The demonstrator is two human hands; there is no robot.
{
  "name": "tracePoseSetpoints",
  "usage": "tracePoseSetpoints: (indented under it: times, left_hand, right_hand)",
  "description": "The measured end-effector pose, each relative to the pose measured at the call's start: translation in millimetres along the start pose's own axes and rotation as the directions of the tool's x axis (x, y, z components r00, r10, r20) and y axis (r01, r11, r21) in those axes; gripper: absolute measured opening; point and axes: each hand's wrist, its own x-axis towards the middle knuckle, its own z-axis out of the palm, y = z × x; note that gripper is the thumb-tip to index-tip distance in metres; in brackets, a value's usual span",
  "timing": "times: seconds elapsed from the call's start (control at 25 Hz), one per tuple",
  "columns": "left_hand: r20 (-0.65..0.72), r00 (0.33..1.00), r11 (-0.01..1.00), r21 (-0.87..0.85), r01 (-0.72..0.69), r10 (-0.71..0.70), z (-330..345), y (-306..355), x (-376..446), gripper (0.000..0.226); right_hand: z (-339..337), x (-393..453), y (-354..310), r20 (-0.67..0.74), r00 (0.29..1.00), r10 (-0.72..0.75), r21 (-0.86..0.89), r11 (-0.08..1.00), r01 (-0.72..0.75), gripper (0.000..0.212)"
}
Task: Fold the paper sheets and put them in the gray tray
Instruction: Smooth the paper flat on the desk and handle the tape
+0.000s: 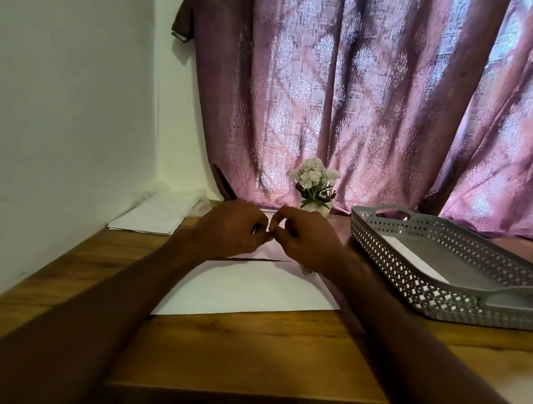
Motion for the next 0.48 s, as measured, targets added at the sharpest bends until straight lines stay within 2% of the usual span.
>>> tracePoseSetpoints:
  times: [0.12, 0.28, 0.36, 0.4, 0.48]
  left_hand:
    - [-0.024, 0.989, 0.980, 0.129, 0.151, -0.149, -6.5, 2.1, -18.2, 0.022]
    - [-0.184, 0.924, 0.892, 0.253, 0.375, -0.336, -11.7, 12.7, -68.8, 0.023]
    - [-0.296, 0.859, 0.828, 0.266, 0.494, -0.418, -14.9, 18.9, -99.5, 0.033]
    - [-0.317, 0.814, 0.773, 0.277, 0.570, -0.487, -16.9, 21.4, -113.7, 0.046]
    - [-0.269, 0.689, 0.624, 0.294, 0.724, -0.672, -17.8, 24.7, -137.5, 0.075]
  right_hand:
    - [-2.2, -15.8, -7.7, 0.052, 0.998, -0.028, -0.030, 0.999, 0.030, 0.016]
    - [-0.5, -40.7, -20.6, 0.145, 0.980, -0.138, -0.033, 0.989, 0.144, 0.029]
    - [-0.5, -49.4, -28.1, 0.176, 0.971, -0.161, -0.075, 0.981, 0.177, 0.041]
    - [-1.1, -52.1, -31.2, 0.183, 0.969, -0.164, -0.098, 0.978, 0.184, 0.043]
    - [-2.5, -58.2, -35.2, 0.182, 0.972, -0.150, -0.120, 0.977, 0.174, 0.042]
